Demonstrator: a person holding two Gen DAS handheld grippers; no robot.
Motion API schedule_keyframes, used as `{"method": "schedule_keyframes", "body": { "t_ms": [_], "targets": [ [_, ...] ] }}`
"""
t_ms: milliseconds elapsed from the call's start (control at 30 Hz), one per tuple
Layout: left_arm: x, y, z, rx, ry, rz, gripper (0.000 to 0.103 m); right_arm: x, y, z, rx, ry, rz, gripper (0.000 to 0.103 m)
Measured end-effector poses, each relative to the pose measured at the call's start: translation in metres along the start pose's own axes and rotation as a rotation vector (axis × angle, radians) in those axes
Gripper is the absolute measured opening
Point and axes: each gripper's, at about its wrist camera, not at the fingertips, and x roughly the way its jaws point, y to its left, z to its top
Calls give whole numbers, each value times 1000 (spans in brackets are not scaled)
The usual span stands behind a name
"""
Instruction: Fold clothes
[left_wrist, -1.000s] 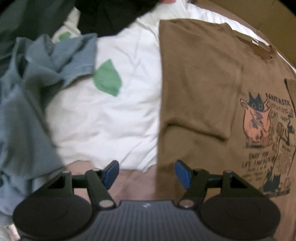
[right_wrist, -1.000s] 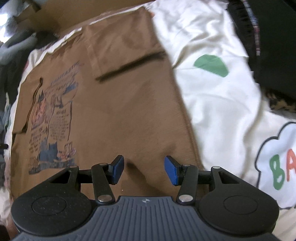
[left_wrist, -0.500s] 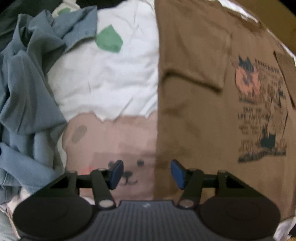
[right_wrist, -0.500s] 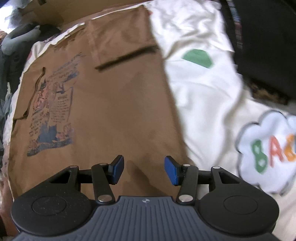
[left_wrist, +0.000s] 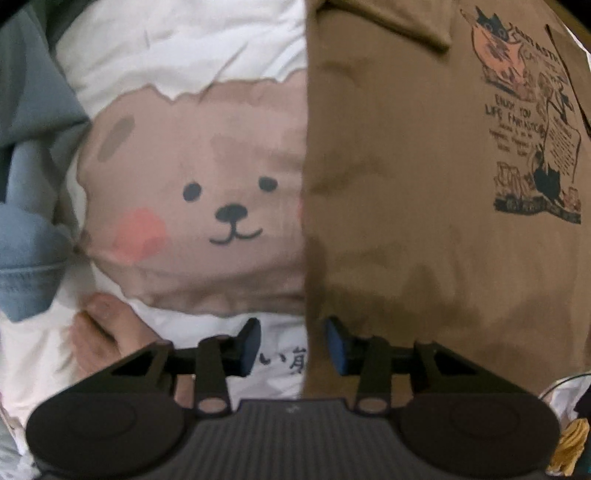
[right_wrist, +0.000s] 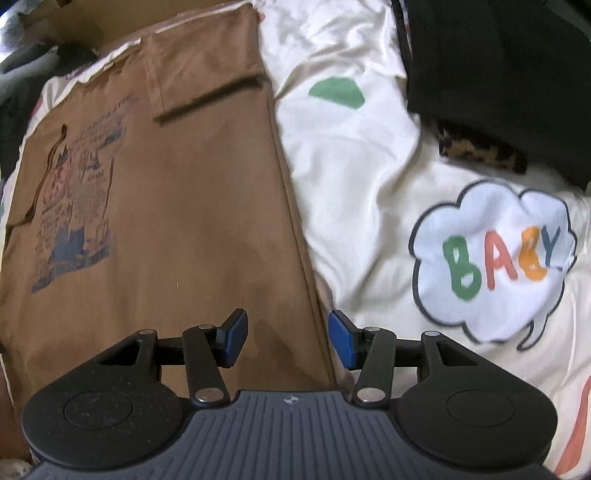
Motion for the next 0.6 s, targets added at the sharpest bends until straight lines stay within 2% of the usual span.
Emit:
{"method": "schedule_keyframes", "body": {
  "t_ms": [33, 167, 400, 600],
  "targets": [
    [2, 1, -2, -4, 9, -8, 40, 1, 0, -2, 1, 10, -1, 56],
    [11, 0, -8, -4, 44, -49, 25, 6, -5, -6, 17, 37, -17, 56],
    [29, -1, -16, 13, 71, -55, 27, 13, -18, -14, 50, 92, -25, 56],
    [29, -2, -21, 23, 60, -71, 27, 16, -20, -17, 41, 112, -20, 56]
  ]
}}
